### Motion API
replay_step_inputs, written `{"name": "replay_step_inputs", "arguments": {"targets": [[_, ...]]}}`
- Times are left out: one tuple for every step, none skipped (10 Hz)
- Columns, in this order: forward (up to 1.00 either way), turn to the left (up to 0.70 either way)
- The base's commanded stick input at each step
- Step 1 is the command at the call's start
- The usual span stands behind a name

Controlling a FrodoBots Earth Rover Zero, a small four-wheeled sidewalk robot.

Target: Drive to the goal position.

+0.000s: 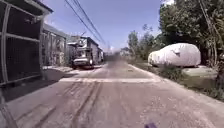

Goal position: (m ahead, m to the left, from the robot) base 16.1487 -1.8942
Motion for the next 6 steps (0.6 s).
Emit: {"name": "replay_step_inputs", "arguments": {"targets": [[1.00, 0.00], [1.00, 0.00], [1.00, 0.00], [1.00, 0.00], [1.00, 0.00], [1.00, 0.00]]}}
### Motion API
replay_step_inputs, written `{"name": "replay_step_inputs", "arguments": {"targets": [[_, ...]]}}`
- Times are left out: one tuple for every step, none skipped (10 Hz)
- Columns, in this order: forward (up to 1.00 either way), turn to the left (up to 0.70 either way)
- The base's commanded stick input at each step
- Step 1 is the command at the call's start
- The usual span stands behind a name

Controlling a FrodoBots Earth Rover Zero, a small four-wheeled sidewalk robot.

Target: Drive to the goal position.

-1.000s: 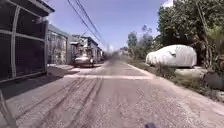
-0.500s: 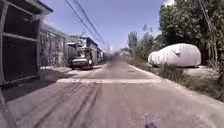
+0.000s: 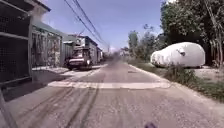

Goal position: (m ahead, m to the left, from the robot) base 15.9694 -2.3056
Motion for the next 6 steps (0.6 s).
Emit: {"name": "replay_step_inputs", "arguments": {"targets": [[1.00, 0.00], [1.00, 0.00], [1.00, 0.00], [1.00, 0.00], [1.00, 0.00], [1.00, 0.00]]}}
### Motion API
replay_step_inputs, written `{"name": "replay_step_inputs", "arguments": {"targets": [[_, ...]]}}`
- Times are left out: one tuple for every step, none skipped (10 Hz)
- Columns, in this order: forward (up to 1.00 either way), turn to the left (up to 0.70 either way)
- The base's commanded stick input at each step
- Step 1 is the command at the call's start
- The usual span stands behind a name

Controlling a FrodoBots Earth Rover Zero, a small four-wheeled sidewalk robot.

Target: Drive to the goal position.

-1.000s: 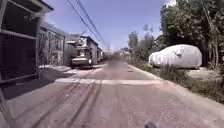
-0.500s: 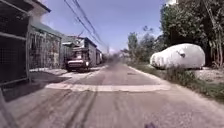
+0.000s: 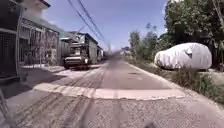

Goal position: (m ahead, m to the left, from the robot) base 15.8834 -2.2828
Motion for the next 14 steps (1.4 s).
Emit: {"name": "replay_step_inputs", "arguments": {"targets": [[1.00, 0.00], [1.00, 0.00], [1.00, 0.00], [1.00, 0.00], [1.00, 0.00], [1.00, 0.00], [1.00, 0.00], [1.00, 0.00], [1.00, 0.00], [1.00, 0.00], [1.00, 0.00], [1.00, 0.00], [1.00, 0.00], [1.00, 0.00]]}}
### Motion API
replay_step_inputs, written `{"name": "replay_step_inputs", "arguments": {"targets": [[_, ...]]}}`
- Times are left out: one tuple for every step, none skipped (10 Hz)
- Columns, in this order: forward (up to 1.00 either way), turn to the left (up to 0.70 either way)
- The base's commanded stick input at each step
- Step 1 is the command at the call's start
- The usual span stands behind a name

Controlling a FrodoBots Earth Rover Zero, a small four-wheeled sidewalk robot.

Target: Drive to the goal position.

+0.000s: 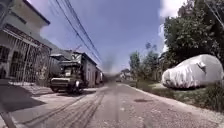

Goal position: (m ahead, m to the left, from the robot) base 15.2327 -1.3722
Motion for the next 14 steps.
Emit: {"name": "replay_step_inputs", "arguments": {"targets": [[1.00, 0.00], [1.00, 0.00], [1.00, 0.00], [1.00, 0.00], [1.00, 0.00], [1.00, 0.00], [1.00, 0.00], [1.00, 0.00], [1.00, 0.00], [1.00, 0.00], [1.00, 0.00], [1.00, 0.00], [1.00, 0.00], [1.00, 0.00]]}}
